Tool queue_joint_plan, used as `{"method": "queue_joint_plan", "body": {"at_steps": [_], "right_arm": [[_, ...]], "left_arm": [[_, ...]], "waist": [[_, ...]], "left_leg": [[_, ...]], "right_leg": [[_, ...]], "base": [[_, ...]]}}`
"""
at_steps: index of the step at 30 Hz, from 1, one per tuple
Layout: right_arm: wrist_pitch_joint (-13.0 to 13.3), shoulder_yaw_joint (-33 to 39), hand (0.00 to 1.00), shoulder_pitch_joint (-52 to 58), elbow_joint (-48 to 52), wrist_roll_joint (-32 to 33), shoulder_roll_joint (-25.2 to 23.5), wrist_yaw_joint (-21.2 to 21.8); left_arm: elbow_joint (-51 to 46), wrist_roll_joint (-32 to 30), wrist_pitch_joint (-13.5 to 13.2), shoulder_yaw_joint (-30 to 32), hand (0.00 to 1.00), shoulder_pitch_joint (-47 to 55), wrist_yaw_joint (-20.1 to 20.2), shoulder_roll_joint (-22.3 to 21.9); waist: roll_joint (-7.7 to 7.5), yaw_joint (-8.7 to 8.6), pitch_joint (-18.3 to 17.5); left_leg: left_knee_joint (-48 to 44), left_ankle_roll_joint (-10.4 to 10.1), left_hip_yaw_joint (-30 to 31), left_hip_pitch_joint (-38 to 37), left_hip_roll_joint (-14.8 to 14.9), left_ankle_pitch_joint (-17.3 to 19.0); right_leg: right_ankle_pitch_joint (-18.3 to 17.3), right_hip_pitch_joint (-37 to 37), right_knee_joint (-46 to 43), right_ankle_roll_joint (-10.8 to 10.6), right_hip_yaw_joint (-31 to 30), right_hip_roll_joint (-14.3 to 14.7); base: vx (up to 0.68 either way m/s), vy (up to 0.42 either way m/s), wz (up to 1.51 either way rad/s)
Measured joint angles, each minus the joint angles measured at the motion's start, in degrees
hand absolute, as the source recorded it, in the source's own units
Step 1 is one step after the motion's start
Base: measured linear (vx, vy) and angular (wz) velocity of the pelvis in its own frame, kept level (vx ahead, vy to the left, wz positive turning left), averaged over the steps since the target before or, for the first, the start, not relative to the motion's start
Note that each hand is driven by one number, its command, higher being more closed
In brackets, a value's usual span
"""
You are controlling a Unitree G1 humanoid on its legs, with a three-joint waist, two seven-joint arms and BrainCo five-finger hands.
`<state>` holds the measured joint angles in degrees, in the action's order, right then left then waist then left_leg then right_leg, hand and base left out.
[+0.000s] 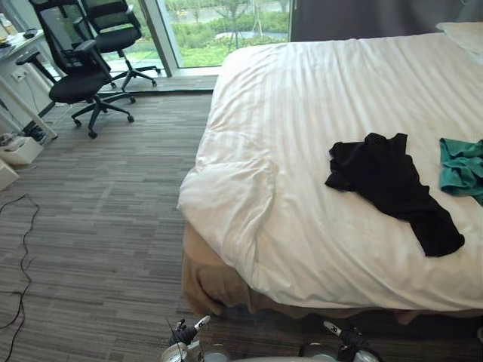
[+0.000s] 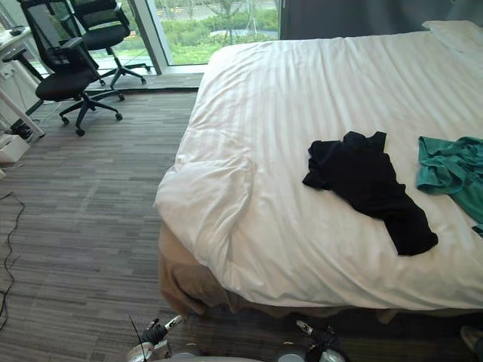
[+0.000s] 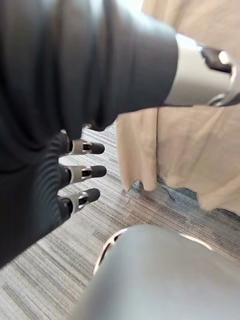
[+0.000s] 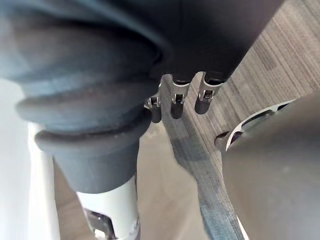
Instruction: Tidy the bed and pick cloth on bed and put in laundry
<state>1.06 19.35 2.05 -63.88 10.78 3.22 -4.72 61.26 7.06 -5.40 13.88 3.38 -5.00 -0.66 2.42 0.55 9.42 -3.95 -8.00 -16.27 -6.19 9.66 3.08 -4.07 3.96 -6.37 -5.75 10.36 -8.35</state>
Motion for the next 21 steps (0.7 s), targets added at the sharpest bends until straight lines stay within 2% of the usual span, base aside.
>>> {"method": "queue_joint_plan", "body": {"at_steps": [1, 2, 3, 7, 10, 12, 14, 17, 20, 21], "right_arm": [[-0.1, 0.6, 0.0, 0.1, 0.0, 0.0, -0.8, 0.0], [-0.1, 1.0, 0.0, 0.2, 0.0, 0.0, -1.1, 0.0], [-0.2, 2.1, 0.0, 0.5, 0.0, 0.0, -1.7, -0.1], [-0.4, 4.6, 0.0, 0.7, 0.0, 0.1, -2.1, 0.0], [-0.5, 5.8, 0.0, 0.7, -0.1, 0.0, -1.3, 0.0], [-1.5, 6.9, 0.0, 1.8, -1.3, -0.1, 0.4, 0.1], [-1.7, 6.8, 0.0, 2.4, -2.6, 0.0, 1.6, 0.1], [-1.6, 6.4, 0.0, 2.4, -2.7, -0.1, 2.7, 1.0], [-1.6, 4.8, 0.0, 2.5, -2.6, -0.1, 2.8, 1.2], [-1.6, 4.3, 0.0, 2.2, -2.5, -0.1, 2.8, 1.3]], "left_arm": [[0.1, 0.0, 0.1, -0.8, 0.0, 0.0, 0.0, 1.2], [0.3, 0.0, 0.2, -0.9, 0.0, 0.0, 0.1, 1.6], [0.9, 0.0, 0.2, -0.9, 0.0, 0.1, 0.0, 2.1], [1.3, 0.2, 0.6, 1.4, 0.0, 0.6, -0.1, 3.0], [0.6, 1.8, 1.1, 10.0, 0.0, 0.0, -0.4, 3.8], [-2.7, 5.7, 1.0, 17.2, 0.0, -0.4, -2.7, 7.9], [-5.9, 8.9, 0.5, 21.7, 0.0, -1.2, -4.3, 11.6], [-11.8, 15.1, -0.8, 24.3, 0.0, -3.2, -6.9, 15.1], [-18.7, 17.0, -2.1, 24.3, 0.0, -5.7, -8.9, 16.4], [-18.8, 16.9, -2.3, 24.4, 0.0, -7.6, -9.6, 18.9]], "waist": [[-1.07, -0.09, -0.1], [-1.21, -0.26, 0.0], [-2.15, -0.59, -0.4], [-1.77, -1.2, -0.6], [-1.37, -1.25, -1.0], [-0.68, -1.35, -1.4], [-0.27, -1.1, -1.5], [-0.15, -1.1, -1.7], [-0.5, -0.9, -2.3], [-0.63, -0.62, -2.4]], "left_leg": [[1.1, 0.2, -1.1, -0.8, -0.9, 0.0], [1.5, 0.3, -1.4, -1.0, -1.3, 0.0], [2.2, 0.4, -1.7, -1.6, -2.0, -0.1], [4.2, 0.9, -1.7, -4.0, -2.8, -0.5], [6.8, 0.9, -1.6, -4.7, -2.8, -1.9], [9.3, 0.8, -1.1, -4.7, -2.8, -3.5], [9.3, 0.7, -0.8, -4.5, -2.5, -3.6], [9.7, 0.7, 0.0, -4.1, -2.7, -3.6], [9.7, 0.7, 0.7, -3.1, -2.8, -3.6], [9.5, 0.7, 0.7, -3.1, -2.8, -3.6]], "right_leg": [[1.0, 0.5, 1.9, -0.6, -0.7, -0.6], [1.5, 0.8, 2.6, -0.7, -1.0, -0.8], [2.0, 1.3, 3.8, -1.1, -1.1, -1.3], [2.2, 2.9, 4.6, -1.4, -0.8, -1.6], [2.2, 2.7, 4.8, -1.4, -0.6, -1.2], [2.4, 2.7, 5.5, -1.1, 0.6, -0.5], [2.4, 2.7, 5.8, -1.1, 0.7, -0.2], [2.4, 2.7, 6.3, -1.0, 1.2, -0.3], [2.5, 2.8, 6.7, -1.1, 2.2, -0.4], [2.5, 2.8, 6.8, -1.1, 2.2, -0.3]], "base": [[0.06, 0.139, -0.35], [0.02, 0.135, -0.26], [0.02, 0.136, -0.06], [-0.01, 0.038, -0.01], [-0.05, -0.045, 0.03], [-0.02, -0.04, 0.19], [-0.01, -0.032, 0.08], [-0.01, -0.007, 0.06], [0.02, -0.003, 0.18], [0.06, 0.0, 0.02]]}}
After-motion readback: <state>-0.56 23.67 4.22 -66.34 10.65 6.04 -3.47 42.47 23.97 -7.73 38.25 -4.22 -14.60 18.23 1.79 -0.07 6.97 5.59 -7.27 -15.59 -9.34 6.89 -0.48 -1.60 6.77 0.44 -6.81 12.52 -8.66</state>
